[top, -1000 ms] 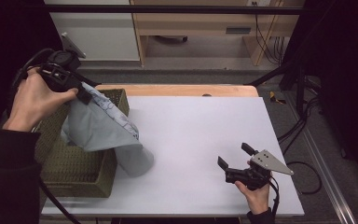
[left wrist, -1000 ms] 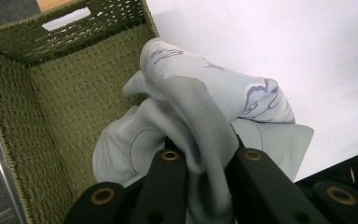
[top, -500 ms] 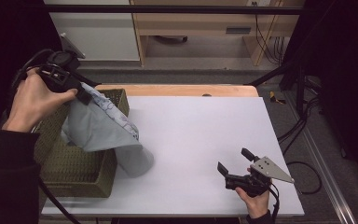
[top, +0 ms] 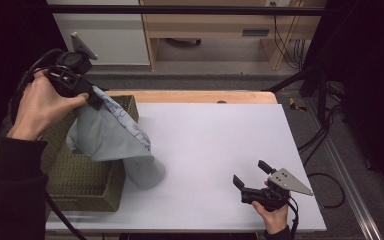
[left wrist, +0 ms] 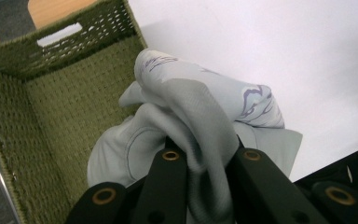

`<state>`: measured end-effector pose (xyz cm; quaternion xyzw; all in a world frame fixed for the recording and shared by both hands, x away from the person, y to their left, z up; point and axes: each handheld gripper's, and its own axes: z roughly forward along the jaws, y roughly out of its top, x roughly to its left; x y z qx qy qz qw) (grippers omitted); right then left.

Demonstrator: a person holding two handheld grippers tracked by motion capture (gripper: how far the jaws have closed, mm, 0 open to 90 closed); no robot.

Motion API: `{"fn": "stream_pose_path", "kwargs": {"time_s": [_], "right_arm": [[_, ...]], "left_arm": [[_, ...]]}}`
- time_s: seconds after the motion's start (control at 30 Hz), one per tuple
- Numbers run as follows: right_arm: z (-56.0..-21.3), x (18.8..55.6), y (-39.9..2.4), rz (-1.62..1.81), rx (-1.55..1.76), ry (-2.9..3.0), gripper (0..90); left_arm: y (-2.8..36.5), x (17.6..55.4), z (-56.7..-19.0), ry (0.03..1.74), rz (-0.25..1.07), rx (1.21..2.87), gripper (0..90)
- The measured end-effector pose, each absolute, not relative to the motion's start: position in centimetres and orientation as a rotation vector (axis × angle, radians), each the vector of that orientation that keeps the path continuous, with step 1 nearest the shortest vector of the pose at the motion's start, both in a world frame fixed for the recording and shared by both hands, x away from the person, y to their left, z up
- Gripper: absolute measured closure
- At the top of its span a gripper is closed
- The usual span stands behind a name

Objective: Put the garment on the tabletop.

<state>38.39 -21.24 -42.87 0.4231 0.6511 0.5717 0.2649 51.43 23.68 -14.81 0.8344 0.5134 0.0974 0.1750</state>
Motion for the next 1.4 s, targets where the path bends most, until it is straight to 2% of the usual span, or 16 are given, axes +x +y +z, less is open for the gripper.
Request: {"fn": "stream_pose_path", "kwargs": {"time_s": [0.8, 1.2, 1.4], "right_arm": [[-42.8, 38.1, -21.3, 1.548, 1.118, 1.765, 0.2], [-42.5, 37.9, -21.4, 1.578, 1.137, 1.765, 0.2], [-42.4, 37.7, -21.6, 1.581, 1.130, 1.760, 0.2]], "left_arm": [[13.7, 49.1, -12.7, 1.120, 0.347, 2.474, 85.3], [8.2, 48.3, -11.8, 0.963, 0.300, 2.520, 85.3], [7.0, 48.4, -12.1, 0.920, 0.280, 2.547, 85.2]]}}
